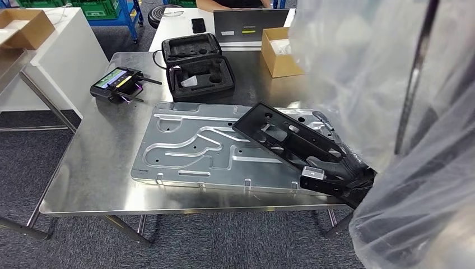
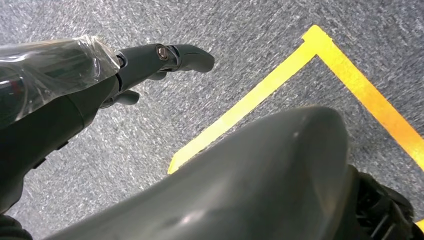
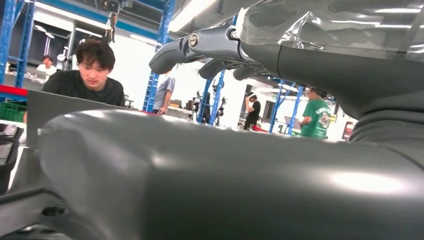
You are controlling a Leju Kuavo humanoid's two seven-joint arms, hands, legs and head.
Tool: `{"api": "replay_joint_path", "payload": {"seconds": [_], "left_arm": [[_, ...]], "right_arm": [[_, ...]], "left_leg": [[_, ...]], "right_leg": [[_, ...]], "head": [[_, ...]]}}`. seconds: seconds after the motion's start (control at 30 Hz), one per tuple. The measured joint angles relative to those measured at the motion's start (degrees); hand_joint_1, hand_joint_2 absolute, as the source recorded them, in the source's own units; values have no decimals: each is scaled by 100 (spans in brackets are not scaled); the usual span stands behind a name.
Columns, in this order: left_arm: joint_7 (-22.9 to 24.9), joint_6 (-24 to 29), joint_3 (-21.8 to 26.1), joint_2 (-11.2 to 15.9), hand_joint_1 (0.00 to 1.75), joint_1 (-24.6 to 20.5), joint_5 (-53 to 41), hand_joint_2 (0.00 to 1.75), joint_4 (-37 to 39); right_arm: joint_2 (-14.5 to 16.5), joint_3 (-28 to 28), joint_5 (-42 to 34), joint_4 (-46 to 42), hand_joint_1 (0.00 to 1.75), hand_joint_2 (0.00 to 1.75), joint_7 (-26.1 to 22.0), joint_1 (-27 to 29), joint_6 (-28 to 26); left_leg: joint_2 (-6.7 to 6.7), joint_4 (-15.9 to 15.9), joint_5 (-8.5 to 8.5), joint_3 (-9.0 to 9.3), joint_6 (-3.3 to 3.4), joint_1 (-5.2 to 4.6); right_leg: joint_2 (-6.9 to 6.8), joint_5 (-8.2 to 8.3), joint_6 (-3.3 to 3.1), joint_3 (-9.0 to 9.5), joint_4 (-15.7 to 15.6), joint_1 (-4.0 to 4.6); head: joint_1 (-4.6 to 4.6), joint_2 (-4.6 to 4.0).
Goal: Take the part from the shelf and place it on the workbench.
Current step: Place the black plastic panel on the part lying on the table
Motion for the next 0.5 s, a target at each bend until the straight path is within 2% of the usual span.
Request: {"api": "replay_joint_path", "payload": {"seconds": [0.03,0.07,0.1,0.17,0.2,0.23,0.27,0.33,0.37,0.4,0.43,0.47,0.5], "left_arm": [[0,-2,0,0,0,-1,0,0,0],[0,-4,0,1,0,-2,0,0,0],[1,-5,0,1,0,-2,0,0,0],[2,-7,0,2,0,1,1,0,0],[3,-8,0,2,0,6,1,0,0],[3,-9,0,2,0,12,2,0,0],[4,-11,0,2,0,16,3,0,0],[4,-14,0,-1,0,19,4,0,0],[4,-15,0,-1,0,19,5,0,0],[4,-15,0,-1,0,19,9,0,0],[4,-14,0,-1,0,18,13,0,0],[4,-14,0,-1,0,16,16,0,0],[4,-14,0,-1,0,11,19,0,0]], "right_arm": [[-1,-18,-4,-1,0,0,0,4,-4],[-2,-34,-6,-1,0,0,0,7,-8],[-4,-49,-1,-2,0,0,0,8,-12],[-10,-63,26,-2,0,0,-1,14,-17],[-12,-66,47,-2,0,0,-2,15,-19],[-13,-67,65,-2,0,0,-3,18,-20],[-13,-68,79,-3,0,0,-4,20,-21],[-13,-68,100,-4,0,0,-6,26,-21],[-13,-68,111,-4,0,0,-7,33,-21],[-13,-68,125,-4,0,0,-8,39,-20],[-13,-68,138,-4,0,0,-9,44,-20],[-14,-69,152,-4,0,0,-10,46,-20],[-14,-72,162,-4,0,0,-10,46,-20]], "left_leg": [[1,21,29,-35,-30,-4],[2,43,58,-61,-60,-13],[2,57,90,-84,-88,-21],[-2,80,136,-122,-146,-15],[-7,146,64,-167,-179,-4],[-13,318,-110,-241,-215,10],[-18,617,-377,-349,-250,30],[-21,1446,-929,-587,-305,55],[-20,1773,-1058,-643,-318,62],[-20,1916,-1054,-608,-318,65],[-21,1817,-938,-456,-308,65],[-22,1502,-784,-199,-285,64],[-29,1041,-669,136,-252,61]], "right_leg": [[0,79,-25,238,-376,14],[3,108,-54,386,-627,28],[10,104,-92,424,-719,48],[11,163,-182,353,-704,47],[3,202,-231,310,-700,39],[-7,252,-282,258,-706,27],[-15,308,-318,195,-709,23],[-16,421,-348,49,-706,35],[-15,477,-347,-25,-703,40],[-13,532,-343,-97,-701,44],[-9,586,-334,-167,-700,48],[-4,638,-321,-229,-700,52],[0,687,-305,-280,-699,55]], "head": [[-4,0],[-5,0],[-8,0],[-7,0],[-11,0],[-14,0],[-16,0],[-19,0],[-19,0],[-19,0],[-18,0],[-18,0],[-18,0]]}}
